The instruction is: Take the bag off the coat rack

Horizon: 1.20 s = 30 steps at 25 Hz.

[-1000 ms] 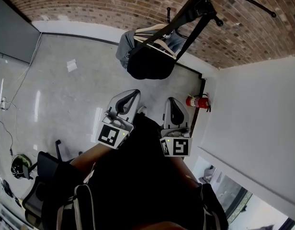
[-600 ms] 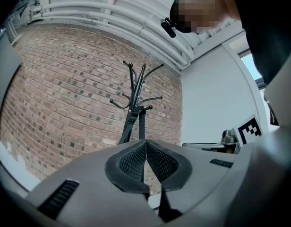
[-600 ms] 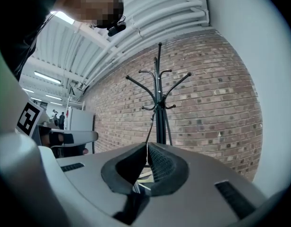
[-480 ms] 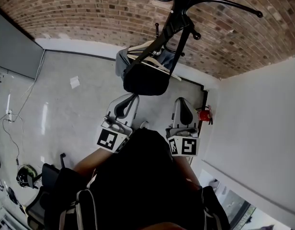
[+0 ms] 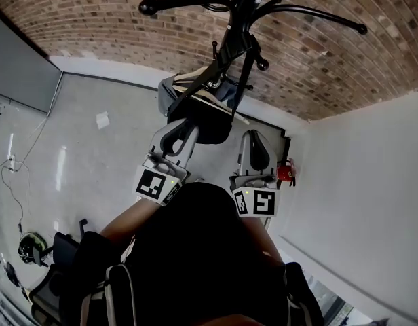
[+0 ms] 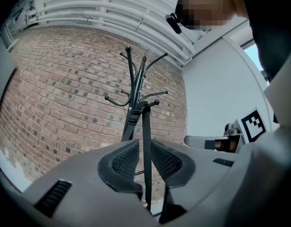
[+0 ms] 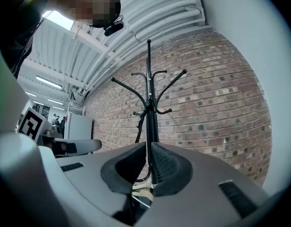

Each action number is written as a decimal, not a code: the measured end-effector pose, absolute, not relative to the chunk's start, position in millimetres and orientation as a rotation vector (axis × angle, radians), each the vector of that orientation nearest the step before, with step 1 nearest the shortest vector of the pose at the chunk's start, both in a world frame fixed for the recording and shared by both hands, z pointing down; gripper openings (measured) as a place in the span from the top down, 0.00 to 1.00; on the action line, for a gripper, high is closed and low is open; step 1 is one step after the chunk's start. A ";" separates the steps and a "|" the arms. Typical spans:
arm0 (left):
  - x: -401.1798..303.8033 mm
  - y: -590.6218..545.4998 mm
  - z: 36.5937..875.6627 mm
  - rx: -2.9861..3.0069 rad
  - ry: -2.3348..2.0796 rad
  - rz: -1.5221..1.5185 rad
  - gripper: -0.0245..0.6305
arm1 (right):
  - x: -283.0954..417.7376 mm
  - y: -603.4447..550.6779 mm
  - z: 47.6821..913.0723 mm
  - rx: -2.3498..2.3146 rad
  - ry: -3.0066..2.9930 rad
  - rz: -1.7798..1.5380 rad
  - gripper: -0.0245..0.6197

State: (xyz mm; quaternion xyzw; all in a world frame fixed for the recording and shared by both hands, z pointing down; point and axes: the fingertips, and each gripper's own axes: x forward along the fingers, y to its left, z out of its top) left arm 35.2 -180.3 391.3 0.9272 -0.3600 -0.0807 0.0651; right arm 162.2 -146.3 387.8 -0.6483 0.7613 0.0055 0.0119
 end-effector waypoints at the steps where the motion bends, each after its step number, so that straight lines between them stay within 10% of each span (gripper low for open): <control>1: 38.5 -184.2 391.7 2.801 -1.084 -0.233 0.85 | 163.6 -149.6 387.0 -2.011 2.377 0.024 0.93; 30: 85.5 -283.3 394.8 2.876 -1.282 -0.076 0.77 | 181.6 -199.4 396.8 -1.931 2.463 -0.013 0.84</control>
